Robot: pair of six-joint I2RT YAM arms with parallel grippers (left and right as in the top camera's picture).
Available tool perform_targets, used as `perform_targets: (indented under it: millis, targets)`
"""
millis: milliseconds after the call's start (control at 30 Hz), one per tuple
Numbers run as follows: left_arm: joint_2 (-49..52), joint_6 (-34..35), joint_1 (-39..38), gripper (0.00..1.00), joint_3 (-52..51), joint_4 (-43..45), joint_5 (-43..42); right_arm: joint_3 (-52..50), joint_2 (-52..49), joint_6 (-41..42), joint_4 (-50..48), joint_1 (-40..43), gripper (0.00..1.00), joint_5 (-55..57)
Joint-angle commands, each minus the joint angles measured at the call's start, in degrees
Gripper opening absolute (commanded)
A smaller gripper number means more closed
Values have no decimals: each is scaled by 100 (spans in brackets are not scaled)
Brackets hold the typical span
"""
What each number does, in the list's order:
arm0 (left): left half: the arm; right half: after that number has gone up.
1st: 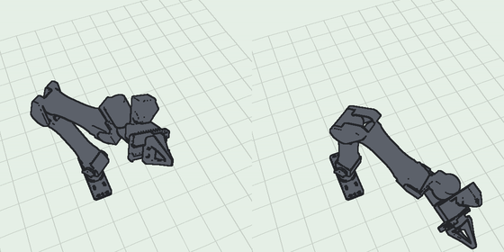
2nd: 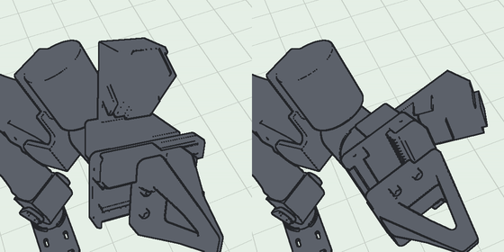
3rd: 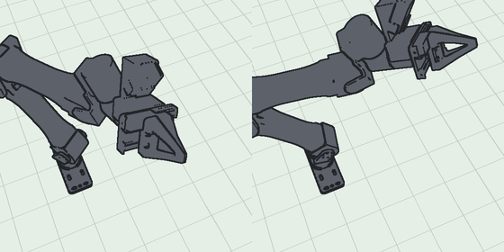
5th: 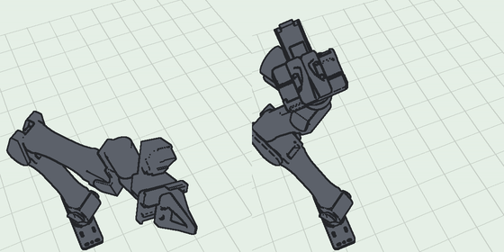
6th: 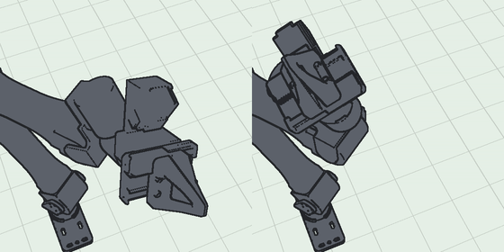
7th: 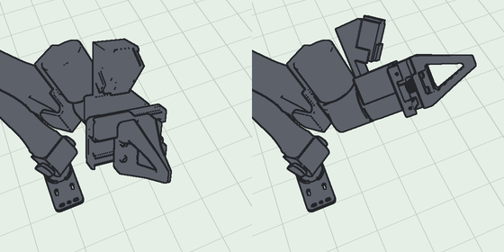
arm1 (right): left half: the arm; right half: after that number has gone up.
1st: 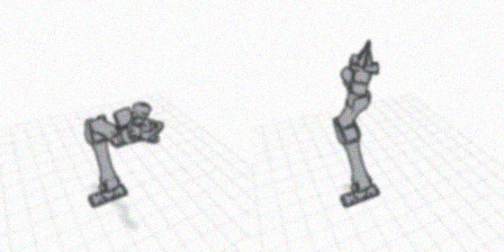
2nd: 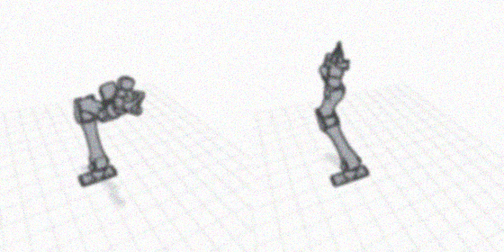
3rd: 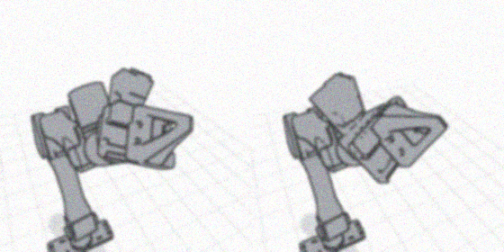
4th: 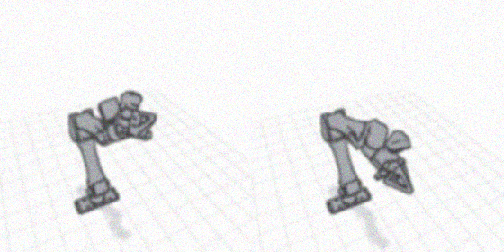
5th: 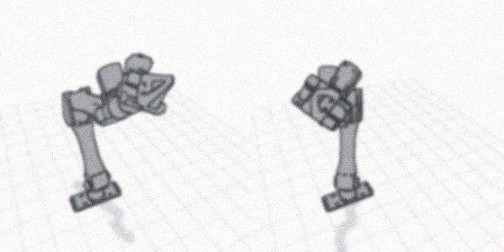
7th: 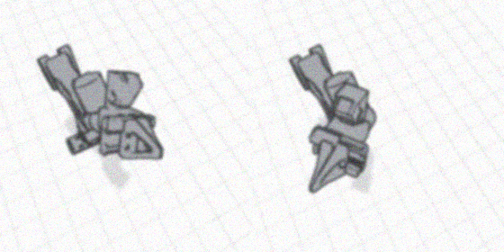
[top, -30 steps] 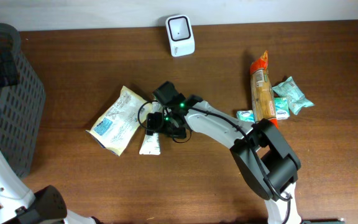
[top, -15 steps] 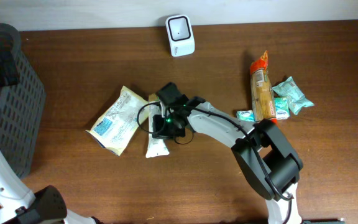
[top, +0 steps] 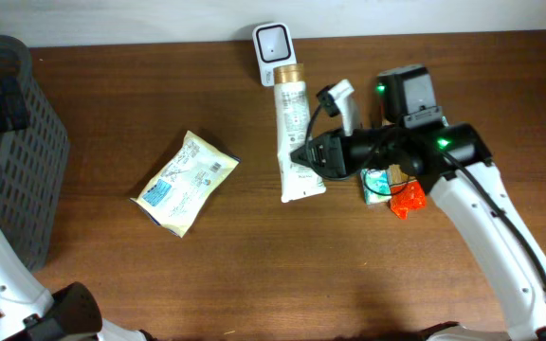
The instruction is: Scan the item barcode
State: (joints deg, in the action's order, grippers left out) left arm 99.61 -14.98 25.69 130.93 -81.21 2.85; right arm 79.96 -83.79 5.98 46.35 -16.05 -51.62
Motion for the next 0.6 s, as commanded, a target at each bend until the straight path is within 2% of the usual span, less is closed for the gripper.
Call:
perform_targets:
  millis: [0, 200, 300, 367, 433, 500, 567]
  targets:
    - [-22, 79, 37, 99, 11, 9, -26, 72, 249, -280, 66, 37, 4, -540]
    - [-22, 79, 37, 99, 11, 9, -24, 72, 249, -254, 107, 37, 4, -542]
    - [-22, 79, 37, 99, 11, 7, -24, 72, 243, 131, 103, 33, 4, -407]
    - [-22, 79, 37, 99, 11, 9, -24, 72, 243, 741, 131, 33, 4, 267]
    - [-22, 79, 37, 99, 11, 9, -24, 258, 138, 940, 315, 31, 4, 1005]
    - [-22, 79, 37, 99, 11, 9, -26, 1213, -369, 782, 1069, -131, 4, 1980]
    - [-22, 79, 37, 99, 11, 9, -26, 2848, -1285, 424, 2111, -525, 4, 3136]
